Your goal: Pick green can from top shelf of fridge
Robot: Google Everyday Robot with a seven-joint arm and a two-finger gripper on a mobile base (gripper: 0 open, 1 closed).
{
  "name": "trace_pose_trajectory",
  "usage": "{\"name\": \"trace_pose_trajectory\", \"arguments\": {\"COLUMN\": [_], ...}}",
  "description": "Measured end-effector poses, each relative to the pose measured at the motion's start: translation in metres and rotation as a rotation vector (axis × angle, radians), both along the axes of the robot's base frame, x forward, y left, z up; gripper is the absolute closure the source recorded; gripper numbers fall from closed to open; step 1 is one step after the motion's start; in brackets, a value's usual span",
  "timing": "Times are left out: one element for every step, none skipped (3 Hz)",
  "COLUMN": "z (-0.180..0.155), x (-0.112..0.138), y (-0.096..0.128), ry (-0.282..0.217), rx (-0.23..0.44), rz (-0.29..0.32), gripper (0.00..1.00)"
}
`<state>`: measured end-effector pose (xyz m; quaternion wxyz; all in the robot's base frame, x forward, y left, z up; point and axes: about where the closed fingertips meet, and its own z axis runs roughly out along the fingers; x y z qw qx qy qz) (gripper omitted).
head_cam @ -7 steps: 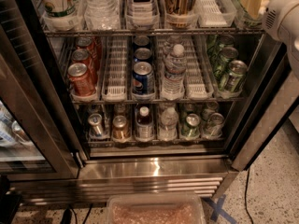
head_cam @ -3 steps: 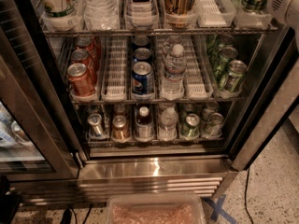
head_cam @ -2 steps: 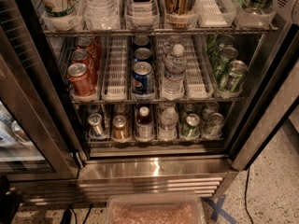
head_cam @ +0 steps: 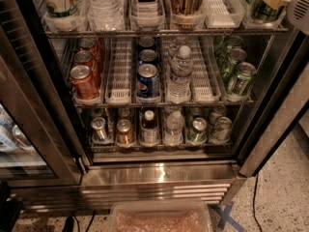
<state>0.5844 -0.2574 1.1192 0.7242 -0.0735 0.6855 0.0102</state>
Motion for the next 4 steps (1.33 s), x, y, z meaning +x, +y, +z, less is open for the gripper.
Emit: {"name": "trace_pose_trajectory", "arguments": {"z": [-0.039, -0.039, -0.055, -0.094], "x": [-0.028, -0.028, -0.042, -0.071], "y": [0.019, 0.018, 0.049, 0.111], "ry": [0.111, 0.110, 0.146, 0.233], "rx": [-0.029, -0.029, -0.070, -0.105], "rz": [0.110, 0.108, 0.190, 0.362], "gripper": [1.00, 1.00, 1.00, 1.00]}}
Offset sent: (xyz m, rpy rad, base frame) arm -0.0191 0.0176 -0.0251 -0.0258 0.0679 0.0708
